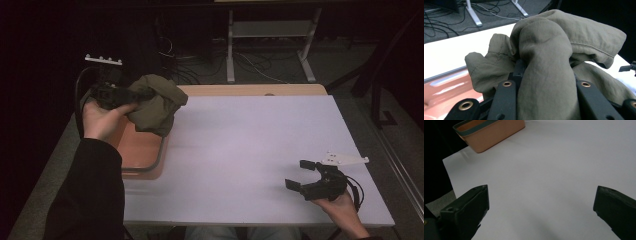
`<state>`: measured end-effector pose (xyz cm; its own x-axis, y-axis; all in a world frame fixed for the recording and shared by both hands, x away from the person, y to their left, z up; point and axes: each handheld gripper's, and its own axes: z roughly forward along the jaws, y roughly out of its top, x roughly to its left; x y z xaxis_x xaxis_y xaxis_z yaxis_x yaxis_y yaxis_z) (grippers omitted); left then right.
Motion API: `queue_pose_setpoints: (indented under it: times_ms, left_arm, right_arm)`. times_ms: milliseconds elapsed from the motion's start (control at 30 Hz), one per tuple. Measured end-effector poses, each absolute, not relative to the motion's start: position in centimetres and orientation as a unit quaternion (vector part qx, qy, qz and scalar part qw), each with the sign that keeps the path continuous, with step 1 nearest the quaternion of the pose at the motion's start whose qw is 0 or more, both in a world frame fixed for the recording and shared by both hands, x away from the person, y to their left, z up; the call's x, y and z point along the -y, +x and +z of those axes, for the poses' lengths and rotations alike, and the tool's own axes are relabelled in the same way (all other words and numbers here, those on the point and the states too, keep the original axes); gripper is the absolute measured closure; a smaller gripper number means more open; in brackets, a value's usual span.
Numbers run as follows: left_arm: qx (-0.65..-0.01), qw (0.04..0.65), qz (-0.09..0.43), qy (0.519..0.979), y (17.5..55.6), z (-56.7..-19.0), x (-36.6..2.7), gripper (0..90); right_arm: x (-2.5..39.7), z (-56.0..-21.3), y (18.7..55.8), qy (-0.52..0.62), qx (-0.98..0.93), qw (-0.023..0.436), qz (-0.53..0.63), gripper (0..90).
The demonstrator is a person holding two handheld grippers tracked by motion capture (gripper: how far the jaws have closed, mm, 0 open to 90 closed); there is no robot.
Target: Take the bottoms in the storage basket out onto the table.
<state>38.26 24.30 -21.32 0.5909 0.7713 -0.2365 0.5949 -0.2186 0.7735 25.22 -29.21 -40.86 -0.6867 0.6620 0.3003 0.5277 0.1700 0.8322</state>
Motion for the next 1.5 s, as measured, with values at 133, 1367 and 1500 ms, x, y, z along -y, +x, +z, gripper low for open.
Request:
queue_pose_setpoints:
  times_ms: [133,1367,1500]
  left_arm:
    - [-0.434,0.443,0.097,0.779,38.3,-21.2,-23.7,65.6]
    - [-0.381,0.461,0.068,0.799,40.1,-21.8,-17.2,65.5]
    - [-0.376,0.465,0.062,0.799,40.2,-21.9,-16.6,65.4]
  right_arm:
    - [29.3,-40.8,25.2,0.391,-0.762,0.067,0.512,0.0]
    - [29.8,-40.8,25.3,0.389,-0.760,0.068,0.516,0.0]
    - [29.8,-40.8,25.4,0.388,-0.761,0.069,0.515,0.0]
